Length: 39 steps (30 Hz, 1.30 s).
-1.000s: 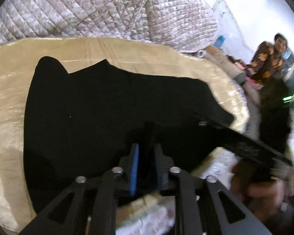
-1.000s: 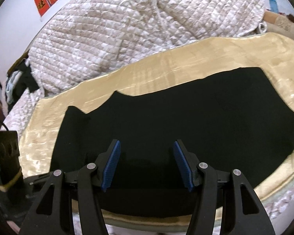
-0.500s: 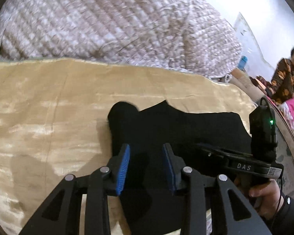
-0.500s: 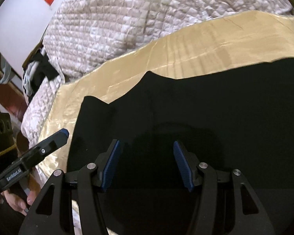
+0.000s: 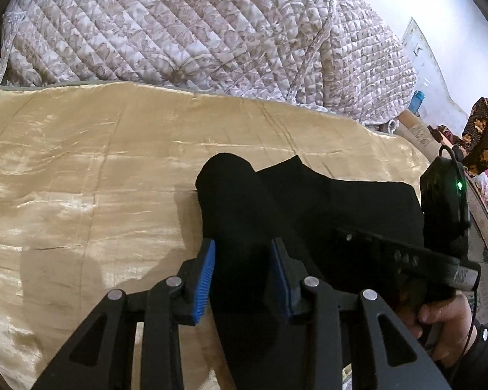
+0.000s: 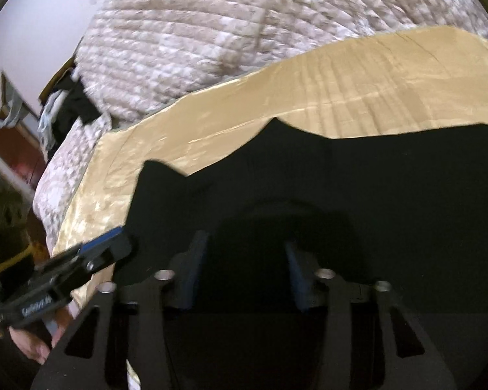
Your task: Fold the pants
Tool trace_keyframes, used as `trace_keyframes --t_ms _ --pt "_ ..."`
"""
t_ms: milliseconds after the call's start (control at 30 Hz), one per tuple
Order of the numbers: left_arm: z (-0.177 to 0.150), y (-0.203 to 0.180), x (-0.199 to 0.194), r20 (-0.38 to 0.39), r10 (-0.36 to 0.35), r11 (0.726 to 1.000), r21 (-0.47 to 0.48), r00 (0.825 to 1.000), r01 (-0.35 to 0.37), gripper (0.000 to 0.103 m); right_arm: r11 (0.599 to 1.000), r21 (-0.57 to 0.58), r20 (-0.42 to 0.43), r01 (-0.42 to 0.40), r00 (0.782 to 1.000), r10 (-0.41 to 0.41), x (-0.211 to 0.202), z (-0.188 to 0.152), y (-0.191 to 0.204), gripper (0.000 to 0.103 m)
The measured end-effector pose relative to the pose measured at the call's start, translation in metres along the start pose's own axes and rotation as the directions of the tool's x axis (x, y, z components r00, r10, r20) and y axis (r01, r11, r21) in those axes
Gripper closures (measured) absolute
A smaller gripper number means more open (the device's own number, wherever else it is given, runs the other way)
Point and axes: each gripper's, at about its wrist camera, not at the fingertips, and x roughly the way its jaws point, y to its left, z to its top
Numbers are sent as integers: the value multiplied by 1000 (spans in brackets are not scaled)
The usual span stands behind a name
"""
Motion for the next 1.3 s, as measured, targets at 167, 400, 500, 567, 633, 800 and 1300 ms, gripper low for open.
trace_keyframes --t_ms 167,400,500,567,633,800,1300 --pt "-2 1 -1 5 21 1000 6 1000 -21 66 995 67 -14 -75 997 76 -1 0 -4 99" --pt "-1 5 -8 22 14 1000 -5 1000 -14 66 991 84 93 -102 991 94 -40 4 -5 100" --pt "-1 6 -5 12 5 1000 -9 1000 -5 66 991 131 81 -17 997 7 -45 -1 -24 100" --pt "-2 4 -3 2 1 1000 -6 1000 -1 66 987 155 45 47 997 -54 -39 -6 -34 100" --pt "-3 3 -2 -1 -3 1000 -1 1000 3 66 985 174 56 23 998 -33 -41 -9 -37 100" --pt "-4 1 2 -14 -18 1000 3 1000 18 66 986 152 51 69 996 -77 -43 -7 -36 100" --pt "-16 -20 3 -38 -71 995 66 997 74 66 975 128 110 181 975 -195 -62 -5 -38 96"
